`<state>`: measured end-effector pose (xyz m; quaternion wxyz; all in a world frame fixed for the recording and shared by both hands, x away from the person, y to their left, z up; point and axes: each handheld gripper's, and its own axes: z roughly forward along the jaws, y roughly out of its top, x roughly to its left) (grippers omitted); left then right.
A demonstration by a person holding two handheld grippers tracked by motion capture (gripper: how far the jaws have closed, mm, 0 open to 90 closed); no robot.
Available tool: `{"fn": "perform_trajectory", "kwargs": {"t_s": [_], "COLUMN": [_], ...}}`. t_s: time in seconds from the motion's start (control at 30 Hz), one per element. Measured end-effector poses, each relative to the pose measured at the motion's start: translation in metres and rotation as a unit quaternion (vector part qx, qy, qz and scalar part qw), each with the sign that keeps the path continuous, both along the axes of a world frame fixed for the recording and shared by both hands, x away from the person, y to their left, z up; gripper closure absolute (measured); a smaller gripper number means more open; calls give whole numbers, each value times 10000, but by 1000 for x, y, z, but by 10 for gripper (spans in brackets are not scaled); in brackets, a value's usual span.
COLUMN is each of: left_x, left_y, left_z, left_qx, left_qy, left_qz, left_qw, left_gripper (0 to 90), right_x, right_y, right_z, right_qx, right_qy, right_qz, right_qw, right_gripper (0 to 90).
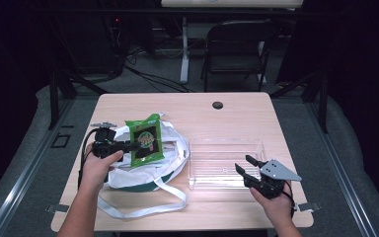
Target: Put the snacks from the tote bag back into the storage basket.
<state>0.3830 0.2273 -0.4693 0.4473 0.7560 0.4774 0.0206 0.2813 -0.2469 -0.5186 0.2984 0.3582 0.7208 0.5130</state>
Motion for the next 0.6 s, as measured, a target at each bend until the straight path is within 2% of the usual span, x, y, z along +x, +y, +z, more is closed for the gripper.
{"fn": "perform_trajectory", "kwargs": {"t_s": [0.27, 0.3, 0.6], "left_x": [-1, -1, -2], "left_y": [-5, -7, -17], "left_z": [7, 9, 16], "left_qx": [-41, -54, -54], "left_qy": [-226, -302, -642], "left_qz": [-31, -90, -155], "left_qw": [9997, 9995, 9978], "left_gripper": [718, 718, 718], "right_x": [0, -1, 0], "right_y": [0, 0, -1], "right_z": [1, 2, 1], "right_qx": [-55, -83, -31], "right_qy": [-113, -161, 16], "right_qz": [-11, -49, 21], "right_qw": [9999, 9998, 10000], "right_gripper": [496, 496, 527]}}
